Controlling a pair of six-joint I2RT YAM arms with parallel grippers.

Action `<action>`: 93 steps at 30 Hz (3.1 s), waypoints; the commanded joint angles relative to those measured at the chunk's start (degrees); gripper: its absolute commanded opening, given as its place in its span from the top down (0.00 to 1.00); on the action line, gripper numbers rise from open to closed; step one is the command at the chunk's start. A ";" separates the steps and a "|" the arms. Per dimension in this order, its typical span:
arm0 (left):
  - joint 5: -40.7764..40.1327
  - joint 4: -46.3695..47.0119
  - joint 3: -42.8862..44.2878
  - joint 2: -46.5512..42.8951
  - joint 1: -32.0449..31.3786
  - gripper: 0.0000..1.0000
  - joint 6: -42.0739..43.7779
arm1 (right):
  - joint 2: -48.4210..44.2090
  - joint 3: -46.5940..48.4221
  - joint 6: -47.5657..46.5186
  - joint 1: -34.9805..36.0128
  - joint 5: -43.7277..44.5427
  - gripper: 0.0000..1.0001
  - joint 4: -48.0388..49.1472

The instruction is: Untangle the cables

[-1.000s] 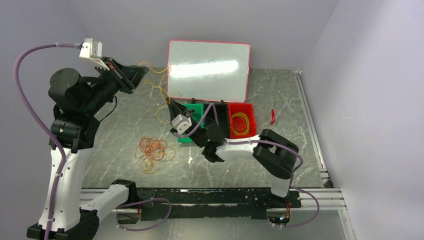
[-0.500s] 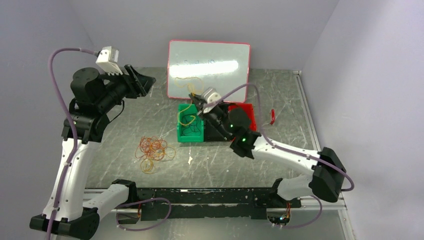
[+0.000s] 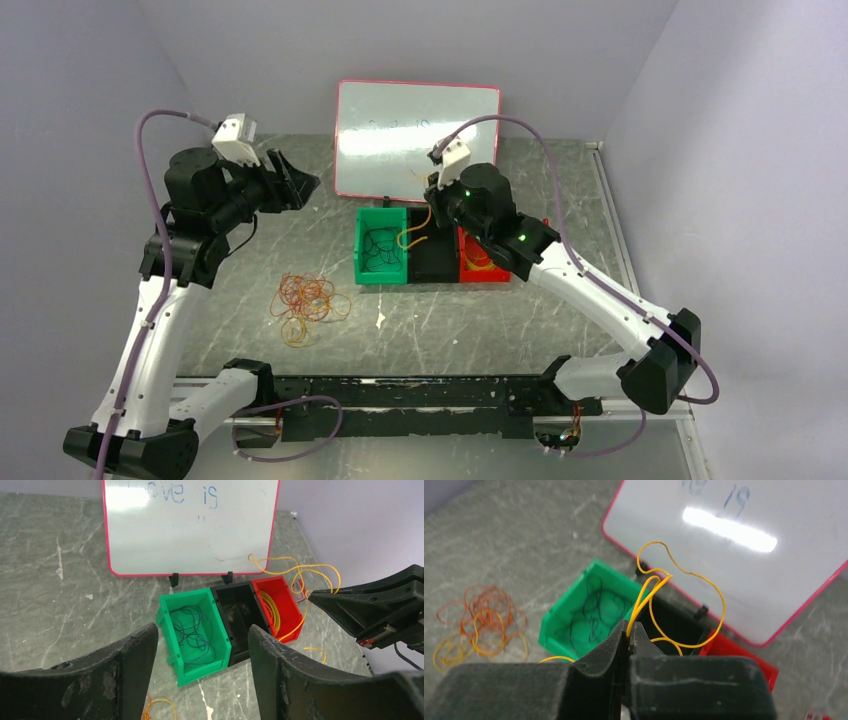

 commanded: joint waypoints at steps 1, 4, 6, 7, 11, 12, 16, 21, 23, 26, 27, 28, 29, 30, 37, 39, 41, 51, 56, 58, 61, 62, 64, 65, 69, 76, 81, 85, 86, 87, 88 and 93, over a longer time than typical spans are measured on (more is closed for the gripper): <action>-0.34 0.40 -1.91 -1.54 -0.35 0.28 1.99 | -0.81 -0.92 5.51 -1.52 0.58 1.00 -11.89; -0.58 0.38 -3.46 -2.23 -0.35 0.28 2.40 | -2.11 -1.95 8.19 -3.10 1.94 1.00 -14.78; -0.79 0.31 -4.31 -2.54 -0.35 0.28 2.67 | -2.72 -2.05 9.58 -4.10 3.00 1.00 -17.32; -0.86 0.34 -4.63 -2.72 -0.35 0.28 2.79 | -3.10 -2.15 10.38 -4.59 3.75 1.00 -18.99; -0.53 0.68 -5.92 -2.98 -0.35 0.28 3.08 | -4.40 -2.50 12.86 -7.43 4.85 1.00 -23.42; -0.31 0.85 -6.14 -2.96 -0.35 0.28 3.08 | -4.75 -2.60 13.18 -8.10 4.97 1.00 -24.34; 0.39 1.08 -6.71 -2.88 -0.35 0.28 3.24 | -5.65 -3.11 14.48 -10.50 5.17 1.00 -26.92; 0.56 0.75 -6.67 -2.79 -0.35 0.29 3.83 | -5.22 -2.91 15.10 -12.08 2.76 1.00 -29.64; 0.72 0.65 -6.56 -2.83 -0.33 0.29 3.75 | -4.86 -3.17 15.18 -12.82 1.31 1.00 -29.77; 1.06 0.41 -6.45 -2.96 -0.35 0.29 3.64 | -4.44 -3.46 15.12 -13.82 -0.22 1.00 -30.16; 1.08 0.34 -6.41 -3.00 -0.35 0.29 3.53 | -4.23 -3.62 15.06 -14.26 -0.62 1.00 -30.20; 1.16 0.30 -6.48 -3.05 -0.33 0.29 3.53 | -3.97 -3.98 14.83 -14.78 -1.34 1.00 -30.15; 1.24 0.30 -6.59 -3.09 -0.35 0.29 3.47 | -3.66 -4.29 14.68 -15.51 -2.05 1.00 -29.95; 1.33 0.37 -6.65 -3.17 -0.35 0.30 3.42 | -3.17 -4.58 14.48 -15.78 -2.77 1.00 -29.65; 2.07 -0.07 -6.00 -2.63 -0.35 0.30 3.46 | 1.01 -8.24 12.11 -23.70 -6.98 1.00 -22.63; 2.07 -0.50 -5.53 -2.36 -0.35 0.30 3.79 | 2.75 -7.93 10.56 -25.44 -7.23 1.00 -20.99; 2.35 -1.10 -4.90 -2.19 -0.35 0.30 4.12 | 4.59 -6.87 8.45 -26.35 -5.59 1.00 -20.61; 2.96 -0.88 -4.89 -1.99 -0.35 0.29 3.46 | 9.21 -5.62 4.82 -27.34 4.29 1.00 -16.09; 3.82 -0.11 -4.87 -1.25 -0.35 0.30 2.99 | 12.18 -5.66 5.34 -27.29 9.73 0.99 -14.65; 3.66 0.03 -5.00 -1.20 -0.35 0.30 3.06 | 12.53 -5.88 5.26 -27.05 10.90 1.00 -13.48; 3.46 -0.13 -5.26 -0.97 -0.35 0.30 3.47 | 13.36 -5.05 4.65 -25.17 12.32 1.00 -13.16; 3.46 -0.22 -5.38 -0.95 -0.35 0.30 3.51 | 13.76 -4.66 4.30 -24.28 12.54 1.00 -13.30; 3.33 -0.30 -5.61 -0.97 -0.35 0.30 3.51 | 14.58 -3.98 3.84 -22.15 13.07 1.00 -13.95; 3.20 -0.28 -5.73 -1.11 -0.35 0.30 3.55 | 15.06 -3.70 3.69 -20.78 13.46 1.00 -14.24; 2.76 -0.52 -5.80 -1.42 -0.35 0.30 3.53 | 17.15 -3.14 4.40 -16.50 13.59 1.00 -15.43; 1.72 -1.89 -5.02 -1.60 -0.35 0.29 4.31 | 18.28 -3.78 7.08 -13.36 7.39 1.00 -14.23; 2.51 -1.51 -5.26 -1.46 -0.35 0.30 3.74 | 16.03 -5.78 9.40 -14.12 0.16 1.00 -10.98; 2.50 -1.35 -5.28 -1.67 -0.35 0.30 3.44 | 15.67 -7.93 10.98 -17.27 -2.01 1.00 -10.12; 2.35 -1.51 -5.26 -1.80 -0.35 0.29 3.55 | 15.37 -8.63 11.51 -18.70 -2.23 1.00 -9.73; 2.25 -1.62 -5.26 -1.83 -0.35 0.29 3.62 | 14.98 -9.34 11.81 -19.38 -2.24 1.00 -9.19; 2.09 -1.76 -5.31 -1.87 -0.34 0.29 3.74 | 14.65 -9.97 12.01 -20.01 -2.25 1.00 -8.65; 2.47 -2.00 -5.44 -1.70 -0.35 0.29 3.98 | 15.64 -11.11 12.28 -21.72 -2.52 1.00 -7.21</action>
